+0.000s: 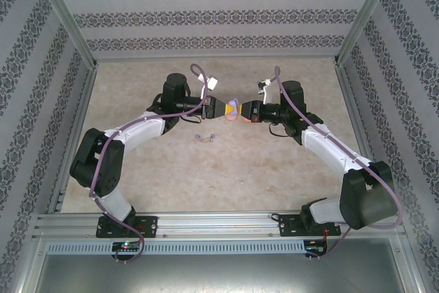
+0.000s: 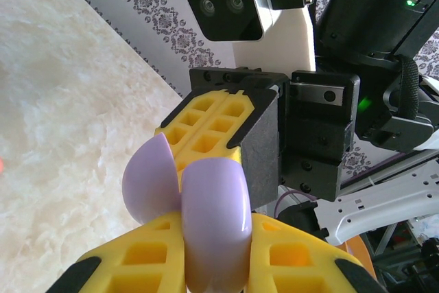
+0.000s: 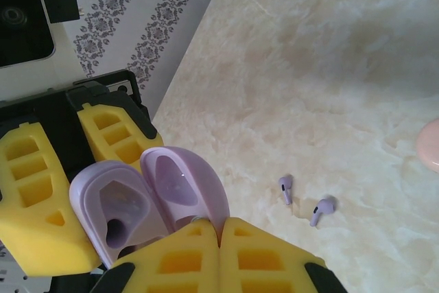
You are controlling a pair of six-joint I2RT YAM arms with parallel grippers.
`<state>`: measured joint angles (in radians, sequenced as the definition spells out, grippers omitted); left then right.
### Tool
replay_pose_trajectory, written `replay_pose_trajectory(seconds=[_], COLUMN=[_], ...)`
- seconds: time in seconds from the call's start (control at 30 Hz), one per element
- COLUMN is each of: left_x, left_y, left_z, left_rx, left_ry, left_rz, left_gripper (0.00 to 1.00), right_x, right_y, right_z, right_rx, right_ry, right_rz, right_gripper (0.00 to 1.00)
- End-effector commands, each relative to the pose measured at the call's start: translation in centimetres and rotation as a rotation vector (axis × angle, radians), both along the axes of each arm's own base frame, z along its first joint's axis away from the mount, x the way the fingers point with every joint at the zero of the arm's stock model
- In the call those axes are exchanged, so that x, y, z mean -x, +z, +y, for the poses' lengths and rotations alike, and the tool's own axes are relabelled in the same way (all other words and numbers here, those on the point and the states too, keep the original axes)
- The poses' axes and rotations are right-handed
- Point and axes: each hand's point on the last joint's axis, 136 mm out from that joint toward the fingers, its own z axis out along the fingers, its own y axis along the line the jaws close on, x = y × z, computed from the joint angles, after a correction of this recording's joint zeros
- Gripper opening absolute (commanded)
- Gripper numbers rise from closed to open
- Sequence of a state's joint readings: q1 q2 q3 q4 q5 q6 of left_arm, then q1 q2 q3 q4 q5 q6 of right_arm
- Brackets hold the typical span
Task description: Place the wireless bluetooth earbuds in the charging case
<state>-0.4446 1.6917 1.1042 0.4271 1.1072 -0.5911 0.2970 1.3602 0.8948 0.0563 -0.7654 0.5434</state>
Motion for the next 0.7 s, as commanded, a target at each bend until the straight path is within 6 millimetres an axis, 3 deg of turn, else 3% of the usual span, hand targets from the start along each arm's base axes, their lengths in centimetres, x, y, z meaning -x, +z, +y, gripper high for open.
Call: replay_pose_trajectory(seconds=[0.0,0.17,0.27,0.67], left_x=[1.0,0.1,-0.8,-0.9], left_y=[1.3,0.4,0.4,2.5], left_z=[-0.5,-0.4,0.0,3.9], left_rx=[0.027,-0.012,-0.029,-0.181], left_ry=[-0.077,-0.019,0.033,0.044], left_rz=[-0.033,-0.021,-0.037,-0.137], left_gripper=[0.02,0.33,0.46,0.67], right_x=[-1.2,-1.0,-1.1,-1.4], right_y=[1.9,2.4,2.1,0.7], right_z=[-0.4,-0.5,-1.0,-1.9], right_rx=[-0.005,0.015,0.052,0.234], right_ry=[-0.035,-0.047,-0.064,-0.042], right_rz=[-0.065,-0.077,-0.077,-0.111], right_gripper=[0.0,0.0,0.0,0.0])
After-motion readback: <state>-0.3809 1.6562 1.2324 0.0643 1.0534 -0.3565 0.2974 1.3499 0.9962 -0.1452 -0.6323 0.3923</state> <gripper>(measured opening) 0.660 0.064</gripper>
